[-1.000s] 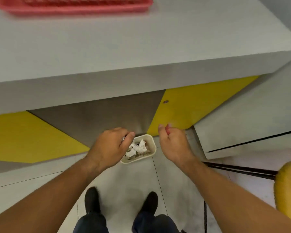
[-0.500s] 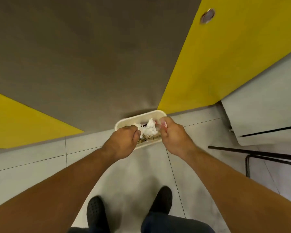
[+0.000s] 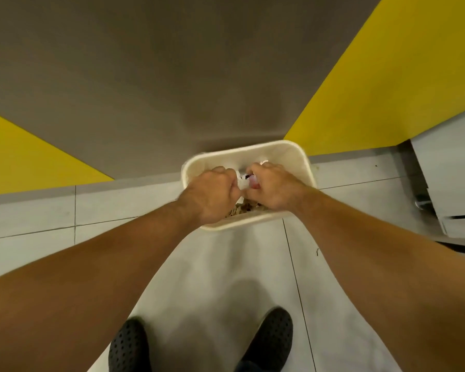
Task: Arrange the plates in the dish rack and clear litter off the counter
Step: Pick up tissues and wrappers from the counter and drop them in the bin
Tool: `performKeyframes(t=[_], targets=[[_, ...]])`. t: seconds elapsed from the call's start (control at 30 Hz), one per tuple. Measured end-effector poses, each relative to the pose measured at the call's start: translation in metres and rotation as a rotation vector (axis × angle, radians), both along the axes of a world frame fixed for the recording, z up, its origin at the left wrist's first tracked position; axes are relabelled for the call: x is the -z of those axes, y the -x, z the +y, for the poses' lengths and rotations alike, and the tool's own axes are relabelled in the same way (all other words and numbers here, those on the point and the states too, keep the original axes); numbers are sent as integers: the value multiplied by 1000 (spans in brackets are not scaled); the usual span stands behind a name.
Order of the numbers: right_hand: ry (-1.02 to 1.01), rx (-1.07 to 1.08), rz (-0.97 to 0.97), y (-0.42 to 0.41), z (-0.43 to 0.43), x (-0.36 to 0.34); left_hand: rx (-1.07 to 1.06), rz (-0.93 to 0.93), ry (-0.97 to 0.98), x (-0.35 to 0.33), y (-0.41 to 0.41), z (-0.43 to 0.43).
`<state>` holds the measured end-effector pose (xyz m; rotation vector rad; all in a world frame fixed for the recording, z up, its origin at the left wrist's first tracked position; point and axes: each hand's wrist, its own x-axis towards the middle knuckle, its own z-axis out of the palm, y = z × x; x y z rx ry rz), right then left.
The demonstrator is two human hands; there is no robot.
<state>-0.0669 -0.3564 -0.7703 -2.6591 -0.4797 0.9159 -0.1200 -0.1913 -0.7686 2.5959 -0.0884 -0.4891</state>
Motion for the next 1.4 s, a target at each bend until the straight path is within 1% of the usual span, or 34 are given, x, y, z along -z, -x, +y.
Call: performKeyframes(t=[0.1,0.2,0.27,0.3,0.37,0.47,0.63,0.77,0.93,1.1,1.23,1.3,1.4], targets=[[13,-35,-3,-1,-5,3,-2,22,47,11,-3,0],[-13,7,-52,-4,-15,-8,-2,134,56,13,-7,-3],[-69,52,-53,-2,-21,-16,-40,218,87,9,-9,-3],[-107,78,-65,0,-23,-20,-69,224,109,6,-10,-2],[-152,127,-104,4,-26,-29,-114,151,129,-3,-10,0],[-142,136,-172,8,-25,-49,-176,-6,120,-27,-5,6],[-151,151,-215,17,-29,-108,-162,-55,104,-88,11,20],[-190,205,-248,25,-33,-177,-148,-146,143,-160,29,32],[-310,272,-351,46,-30,-286,-115,-278,182,-282,54,47],[-375,247,-423,66,-9,-408,-28,-350,196,-417,61,63],[-384,231,-490,69,9,-509,87,-427,142,-520,58,85],[-387,201,-524,70,17,-555,115,-457,133,-565,56,96],[-384,167,-577,72,30,-615,128,-490,168,-623,55,112]])
